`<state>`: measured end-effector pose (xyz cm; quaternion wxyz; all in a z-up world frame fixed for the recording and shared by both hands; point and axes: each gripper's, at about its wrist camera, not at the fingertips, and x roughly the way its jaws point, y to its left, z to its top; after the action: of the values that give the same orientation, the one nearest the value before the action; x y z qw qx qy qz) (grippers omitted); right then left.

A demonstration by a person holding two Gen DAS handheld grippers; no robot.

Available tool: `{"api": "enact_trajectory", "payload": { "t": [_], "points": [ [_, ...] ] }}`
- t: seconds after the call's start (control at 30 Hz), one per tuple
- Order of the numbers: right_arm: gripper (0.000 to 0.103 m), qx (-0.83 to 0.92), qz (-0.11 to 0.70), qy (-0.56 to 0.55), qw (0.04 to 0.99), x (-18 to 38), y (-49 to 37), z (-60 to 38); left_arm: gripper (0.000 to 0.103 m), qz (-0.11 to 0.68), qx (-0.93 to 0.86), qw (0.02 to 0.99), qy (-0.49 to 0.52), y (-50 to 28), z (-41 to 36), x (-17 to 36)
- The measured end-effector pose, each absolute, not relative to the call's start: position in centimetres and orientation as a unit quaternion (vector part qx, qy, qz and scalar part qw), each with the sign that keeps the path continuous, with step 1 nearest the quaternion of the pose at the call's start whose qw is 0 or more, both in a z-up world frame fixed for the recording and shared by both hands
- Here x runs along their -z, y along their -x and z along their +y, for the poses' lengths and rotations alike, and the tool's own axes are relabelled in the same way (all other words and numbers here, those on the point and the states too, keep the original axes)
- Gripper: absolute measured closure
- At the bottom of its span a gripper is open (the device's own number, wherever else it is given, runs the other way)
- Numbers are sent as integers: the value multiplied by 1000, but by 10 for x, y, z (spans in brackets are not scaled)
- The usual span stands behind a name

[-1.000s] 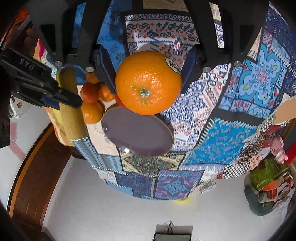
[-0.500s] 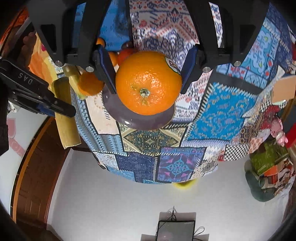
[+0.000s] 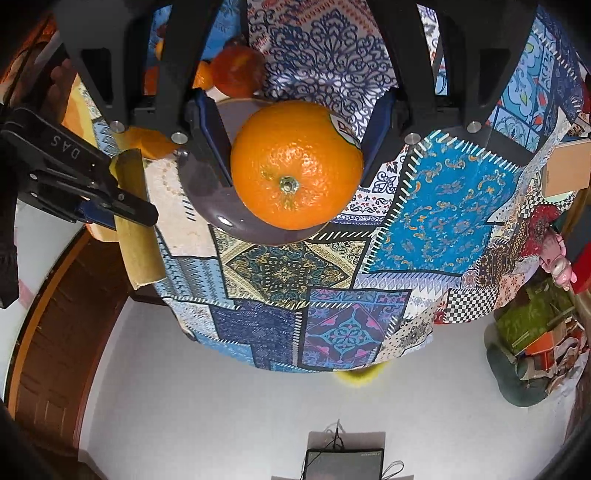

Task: Organize fruits
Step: 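Carry the cylinder with the right gripper while the left gripper carries the orange onto the purple plate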

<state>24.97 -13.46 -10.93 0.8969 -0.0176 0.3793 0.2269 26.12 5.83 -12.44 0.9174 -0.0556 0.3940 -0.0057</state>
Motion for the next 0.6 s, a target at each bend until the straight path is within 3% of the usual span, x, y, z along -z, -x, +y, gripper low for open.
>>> {"api": "enact_trajectory", "payload": {
  "t": [0.6],
  "points": [
    [69,-228,478,61,846,164,-302,-107,38,451,-1,892,43,-321,54,174]
  ]
}}
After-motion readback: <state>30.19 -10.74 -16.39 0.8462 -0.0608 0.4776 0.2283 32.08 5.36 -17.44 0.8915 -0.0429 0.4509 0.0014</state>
